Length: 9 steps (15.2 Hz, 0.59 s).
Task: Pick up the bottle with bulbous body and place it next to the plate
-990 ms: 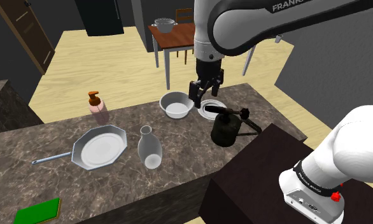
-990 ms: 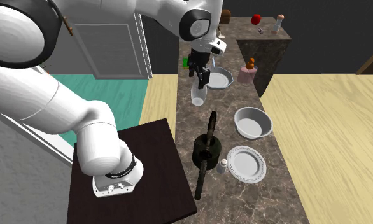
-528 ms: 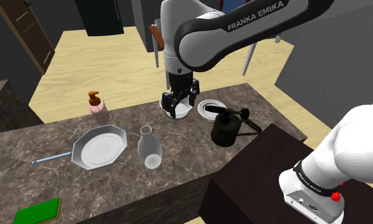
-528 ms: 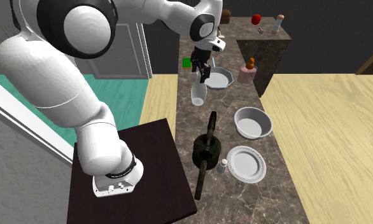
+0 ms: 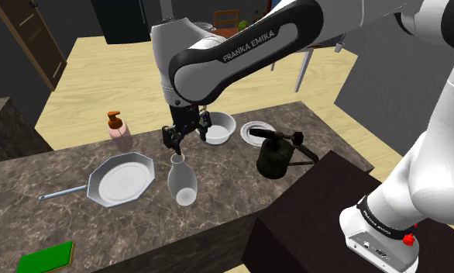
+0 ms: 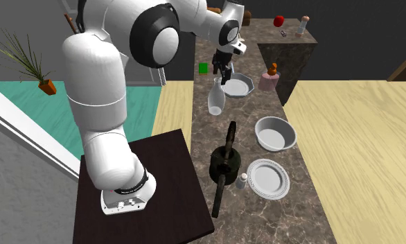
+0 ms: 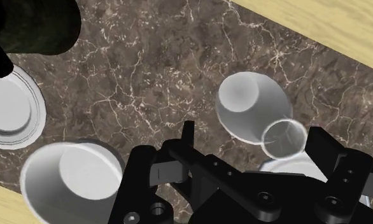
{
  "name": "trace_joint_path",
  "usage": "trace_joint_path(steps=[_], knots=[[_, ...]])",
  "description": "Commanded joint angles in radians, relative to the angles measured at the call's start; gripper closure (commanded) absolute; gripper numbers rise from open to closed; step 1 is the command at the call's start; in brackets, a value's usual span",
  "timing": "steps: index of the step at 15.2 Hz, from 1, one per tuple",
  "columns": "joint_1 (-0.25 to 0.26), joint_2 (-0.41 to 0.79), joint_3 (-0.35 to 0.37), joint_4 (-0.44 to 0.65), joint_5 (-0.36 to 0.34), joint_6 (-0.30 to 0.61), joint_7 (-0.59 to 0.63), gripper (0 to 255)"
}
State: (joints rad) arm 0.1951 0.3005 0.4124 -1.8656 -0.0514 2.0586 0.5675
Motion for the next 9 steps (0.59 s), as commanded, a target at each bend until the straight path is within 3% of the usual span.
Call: trace_joint_path(steps=[1,4,9], knots=[[0.029,0.082,-0.003,0.076,-0.029,0.002,0.038,0],[0.068,0.179,-0.012,0.184,-0.058,-0.011,0.074,0],[0.073,0.205,-0.018,0.152,-0.069,0.046,0.081,0]])
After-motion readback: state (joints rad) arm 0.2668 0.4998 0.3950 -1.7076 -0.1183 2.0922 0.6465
